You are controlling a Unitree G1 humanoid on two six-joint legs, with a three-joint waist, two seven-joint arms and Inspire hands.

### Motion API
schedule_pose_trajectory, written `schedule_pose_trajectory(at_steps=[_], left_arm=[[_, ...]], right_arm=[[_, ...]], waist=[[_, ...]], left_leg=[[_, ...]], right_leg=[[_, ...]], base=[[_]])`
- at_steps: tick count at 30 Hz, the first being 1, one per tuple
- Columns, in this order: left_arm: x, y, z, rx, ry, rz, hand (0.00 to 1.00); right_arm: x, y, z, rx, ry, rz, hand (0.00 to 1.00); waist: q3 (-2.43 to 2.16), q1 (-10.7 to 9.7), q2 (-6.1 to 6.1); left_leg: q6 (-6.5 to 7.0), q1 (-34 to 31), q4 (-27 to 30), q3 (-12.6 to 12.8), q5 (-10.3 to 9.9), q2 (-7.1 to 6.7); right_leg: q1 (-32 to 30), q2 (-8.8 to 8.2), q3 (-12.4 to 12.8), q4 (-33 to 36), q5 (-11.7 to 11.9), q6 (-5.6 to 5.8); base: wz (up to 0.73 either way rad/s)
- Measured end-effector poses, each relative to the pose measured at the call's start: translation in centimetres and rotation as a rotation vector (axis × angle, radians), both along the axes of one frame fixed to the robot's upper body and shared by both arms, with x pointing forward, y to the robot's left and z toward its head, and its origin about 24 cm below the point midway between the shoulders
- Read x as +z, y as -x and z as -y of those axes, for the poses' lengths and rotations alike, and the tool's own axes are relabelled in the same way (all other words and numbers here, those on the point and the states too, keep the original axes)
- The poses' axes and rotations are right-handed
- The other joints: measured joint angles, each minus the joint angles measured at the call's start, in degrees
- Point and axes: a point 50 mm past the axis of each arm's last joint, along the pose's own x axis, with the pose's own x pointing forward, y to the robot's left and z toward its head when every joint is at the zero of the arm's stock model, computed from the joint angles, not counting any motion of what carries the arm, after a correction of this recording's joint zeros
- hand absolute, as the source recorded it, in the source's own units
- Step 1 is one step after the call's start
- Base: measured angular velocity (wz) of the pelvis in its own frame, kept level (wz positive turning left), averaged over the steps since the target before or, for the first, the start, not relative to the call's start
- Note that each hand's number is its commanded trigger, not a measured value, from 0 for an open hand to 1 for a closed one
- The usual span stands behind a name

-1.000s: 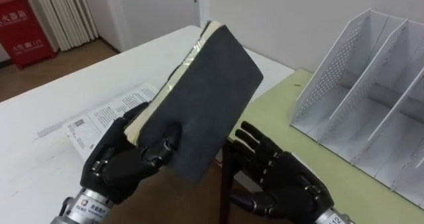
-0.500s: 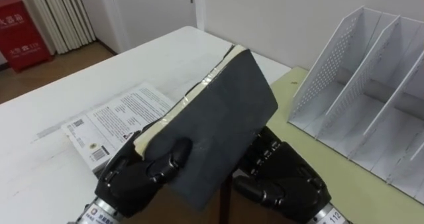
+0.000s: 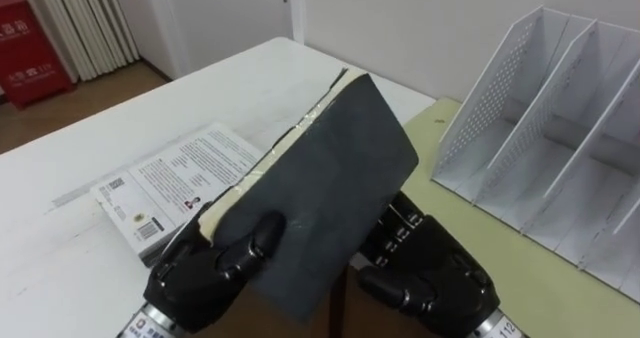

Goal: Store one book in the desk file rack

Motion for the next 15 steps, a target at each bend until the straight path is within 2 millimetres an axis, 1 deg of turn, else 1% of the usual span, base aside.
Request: schedule_pose_trajectory(at_steps=[2,3,4,5,6,12,15], left_arm=[[-0.56,0.05,-0.16,0.006,0.019,-0.027,1.00],[-0.71,0.07,-0.18,0.006,0.025,-0.034,1.00],[-0.97,0.13,-0.13,0.004,0.040,-0.047,1.00],[-1.10,0.17,-0.08,0.002,0.054,-0.056,1.00],[-1.14,0.18,-0.06,0.001,0.056,-0.059,1.00],[-1.15,0.25,-0.15,-0.017,0.066,-0.064,1.00],[-1.22,0.41,0.09,-0.056,0.065,-0.062,1.00]], right_arm=[[-0.02,0.03,0.01,0.005,0.000,-0.004,0.00],[-0.02,0.03,0.02,0.006,-0.001,-0.005,0.51],[-0.01,0.04,0.01,0.008,-0.006,-0.006,0.76],[0.00,0.07,0.02,0.010,-0.017,-0.009,0.96],[0.01,0.07,0.03,0.010,-0.020,-0.010,1.00],[0.16,0.08,0.21,0.013,-0.040,-0.013,1.00],[0.22,0.06,0.27,0.010,-0.050,-0.013,1.00]], waist=[[-0.19,0.07,0.29],[-0.23,0.07,0.36],[-0.28,0.06,0.44],[-0.28,0.02,0.44],[-0.28,0.02,0.44],[-0.28,0.20,0.48],[-0.28,0.35,0.50]], left_leg=[[0.01,0.18,-0.03,0.23,0.00,0.00],[0.01,0.21,-0.03,0.28,0.00,0.01],[0.01,0.23,-0.03,0.34,0.00,0.02],[0.01,0.24,-0.04,0.35,0.00,0.03],[0.01,0.25,-0.04,0.35,0.00,0.04],[0.02,0.76,-0.11,0.40,0.01,0.05],[0.01,1.11,-0.26,0.45,0.01,0.06]], right_leg=[[0.01,0.02,0.38,0.11,0.00,0.00],[0.02,0.02,0.42,0.14,0.00,0.00],[0.00,0.02,0.47,0.19,0.00,0.00],[0.00,0.03,0.49,0.21,0.00,0.00],[0.00,0.04,0.50,0.22,0.00,0.00],[0.11,0.04,0.62,0.26,0.00,-0.01],[0.33,0.03,0.63,0.25,0.00,0.00]], base=[[-0.08],[-0.05],[0.00],[0.00],[0.00],[0.00],[0.00]])
